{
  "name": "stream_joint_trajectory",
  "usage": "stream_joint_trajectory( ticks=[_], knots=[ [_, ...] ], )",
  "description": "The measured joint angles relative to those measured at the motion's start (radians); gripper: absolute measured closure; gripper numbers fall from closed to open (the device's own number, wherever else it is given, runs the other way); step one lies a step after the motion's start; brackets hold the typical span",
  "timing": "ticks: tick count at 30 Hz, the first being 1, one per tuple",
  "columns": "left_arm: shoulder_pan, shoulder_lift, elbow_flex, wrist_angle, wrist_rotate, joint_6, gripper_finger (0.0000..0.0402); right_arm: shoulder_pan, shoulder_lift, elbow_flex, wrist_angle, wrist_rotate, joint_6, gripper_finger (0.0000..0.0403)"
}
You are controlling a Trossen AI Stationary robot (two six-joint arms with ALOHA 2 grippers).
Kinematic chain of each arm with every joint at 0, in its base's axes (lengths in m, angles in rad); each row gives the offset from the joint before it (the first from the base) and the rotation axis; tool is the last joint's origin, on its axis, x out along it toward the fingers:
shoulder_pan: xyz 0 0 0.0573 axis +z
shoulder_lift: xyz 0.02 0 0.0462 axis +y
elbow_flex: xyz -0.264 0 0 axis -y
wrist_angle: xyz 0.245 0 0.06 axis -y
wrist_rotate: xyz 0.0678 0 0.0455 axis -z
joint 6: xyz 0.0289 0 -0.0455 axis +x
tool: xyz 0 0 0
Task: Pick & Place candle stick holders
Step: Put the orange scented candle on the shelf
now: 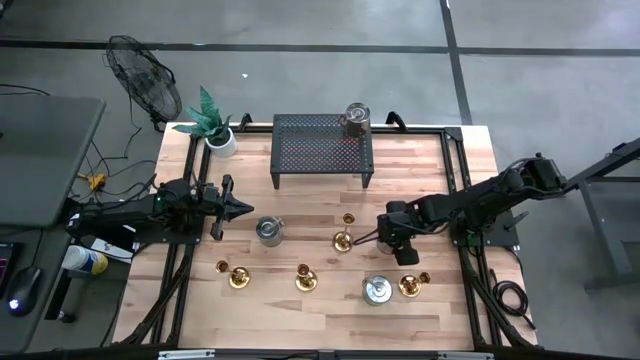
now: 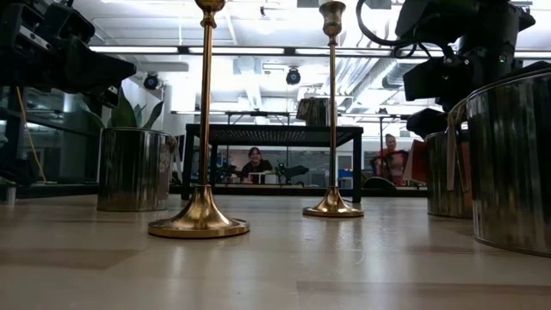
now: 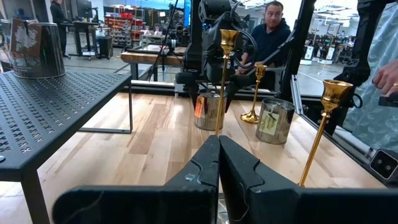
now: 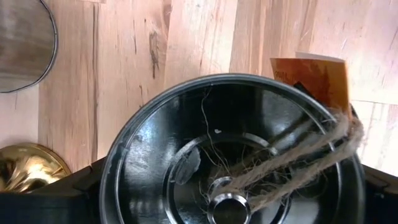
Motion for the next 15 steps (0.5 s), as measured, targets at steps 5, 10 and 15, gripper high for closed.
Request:
stream_joint_trajectory(
  ticks=[5,10,15],
  knots=[
    [0.0,0.0,0.0,0.0,0.0,0.0,0.0401,0.0,0.0,0.0,0.0,0.0,0.0,0.0037],
    [0.0,0.0,0.0,0.0,0.0,0.0,0.0401,0.0,-0.001,0.0,0.0,0.0,0.0,0.0042],
    [0.0,0.0,0.0,0.0,0.0,0.0,0.0401,0.0,-0.001,0.0,0.0,0.0,0.0,0.0044]
  ],
)
